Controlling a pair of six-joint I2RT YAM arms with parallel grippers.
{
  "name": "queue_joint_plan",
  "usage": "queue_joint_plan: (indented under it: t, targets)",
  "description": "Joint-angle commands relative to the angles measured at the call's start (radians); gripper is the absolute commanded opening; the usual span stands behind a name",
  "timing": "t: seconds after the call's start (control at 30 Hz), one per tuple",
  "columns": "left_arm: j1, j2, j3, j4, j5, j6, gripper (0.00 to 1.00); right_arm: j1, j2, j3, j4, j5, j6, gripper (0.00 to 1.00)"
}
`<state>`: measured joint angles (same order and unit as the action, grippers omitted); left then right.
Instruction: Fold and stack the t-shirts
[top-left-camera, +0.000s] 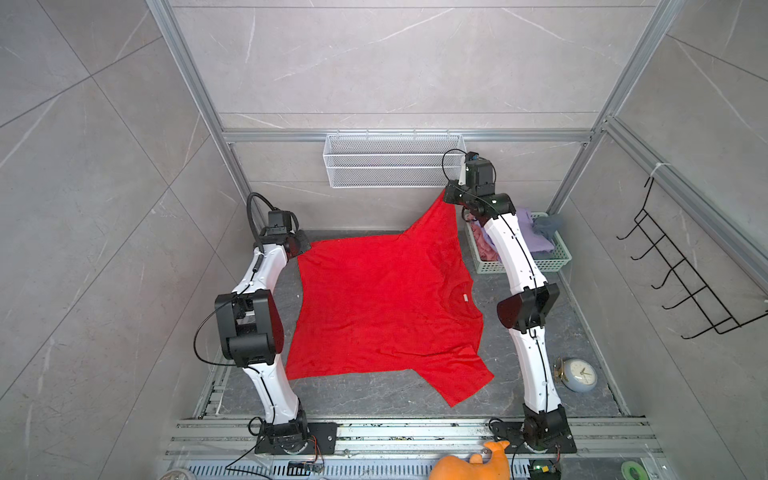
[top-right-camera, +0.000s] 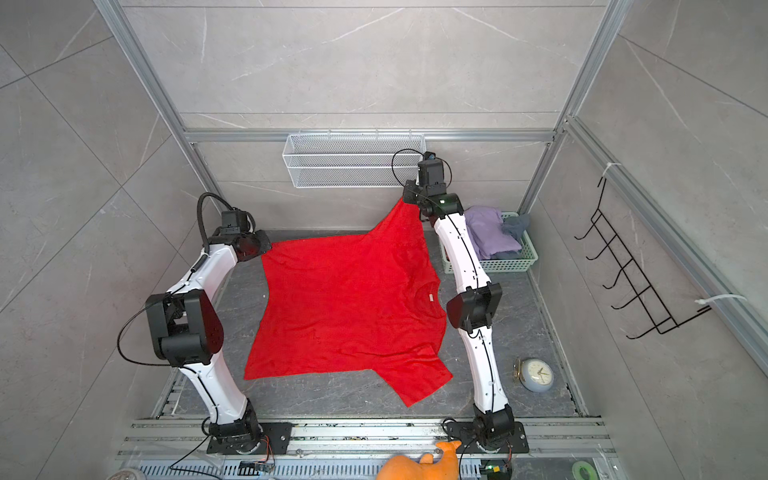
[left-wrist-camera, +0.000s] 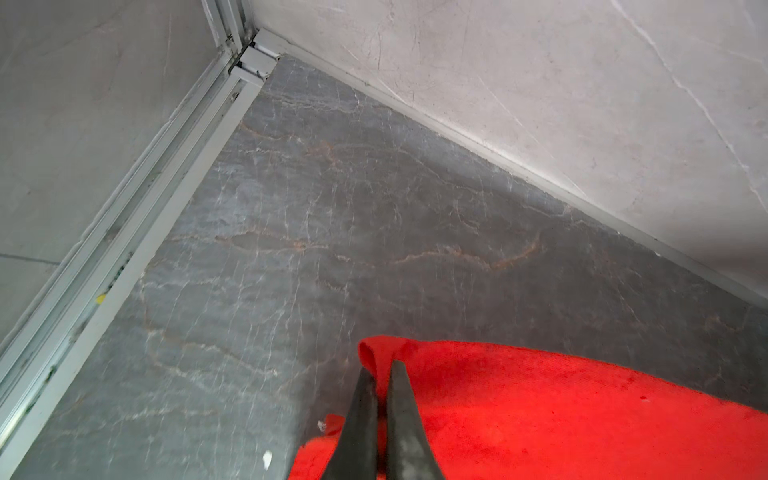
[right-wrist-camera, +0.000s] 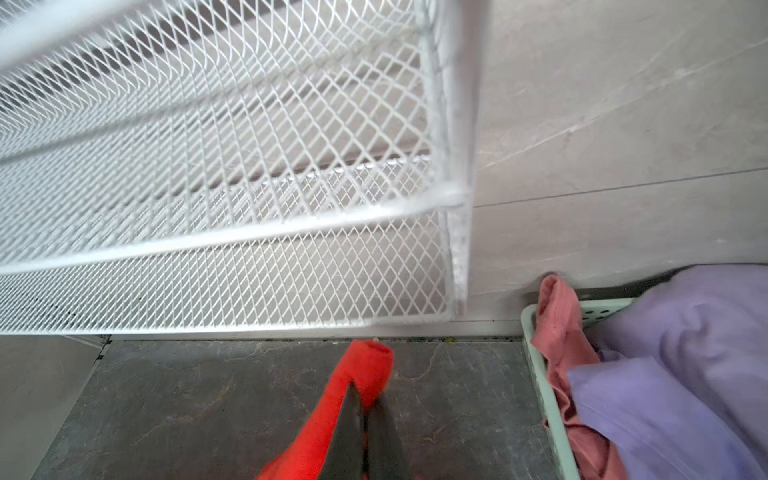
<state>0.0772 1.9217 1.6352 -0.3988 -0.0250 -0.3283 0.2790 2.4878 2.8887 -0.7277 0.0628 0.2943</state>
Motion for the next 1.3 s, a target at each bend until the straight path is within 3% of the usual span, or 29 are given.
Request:
queue_joint_plan:
  t: [0.0, 0.13, 0.4, 0.63, 0.77, 0.97, 1.0, 1.03, 1.07, 1.1, 1.13, 1.27]
  targets:
    - [0.005, 0.013, 0.039, 0.039, 0.001, 0.006, 0.0, -0.009, 0.075, 0.145, -0.107, -0.016, 0.003, 0.0]
    - [0.005, -0.006, 0.005, 0.063, 0.011, 0.005, 0.0, -0.009, 0.058, 0.087, -0.118, -0.026, -0.009, 0.0]
    - [0.006, -0.132, -0.171, 0.14, 0.053, 0.026, 0.0, -0.008, -0.13, -0.206, -0.128, -0.04, -0.071, 0.0]
    - [0.007, -0.265, -0.379, 0.216, 0.05, 0.008, 0.0, -0.006, -0.495, -0.838, 0.157, -0.056, -0.069, 0.0]
    - [0.006, -0.35, -0.502, 0.238, 0.031, -0.008, 0.0, -0.007, -0.676, -1.126, 0.218, -0.104, -0.048, 0.0]
    - [0.006, -0.565, -0.745, 0.259, -0.018, -0.064, 0.02, 0.0, -1.001, -1.573, 0.267, -0.073, 0.005, 0.0]
    - [0.006, -0.61, -0.786, 0.263, -0.042, -0.08, 0.12, 0.004, -1.054, -1.635, 0.267, -0.064, 0.002, 0.1]
    - [0.006, -0.651, -0.824, 0.27, -0.072, -0.093, 0.21, 0.005, -1.097, -1.677, 0.254, -0.04, 0.005, 0.33]
    - [0.007, -0.687, -0.85, 0.271, -0.096, -0.099, 0.35, 0.005, -1.124, -1.698, 0.233, -0.016, 0.003, 0.62]
    - [0.006, -0.722, -0.865, 0.265, -0.125, -0.106, 0.52, 0.005, -1.144, -1.712, 0.204, 0.023, 0.003, 0.67]
    - [0.008, -0.745, -0.867, 0.249, -0.145, -0.109, 0.6, 0.005, -1.156, -1.714, 0.183, 0.062, 0.005, 0.67]
    - [0.007, -0.756, -0.814, 0.195, -0.15, -0.103, 0.63, 0.005, -1.145, -1.686, 0.184, 0.044, 0.018, 0.66]
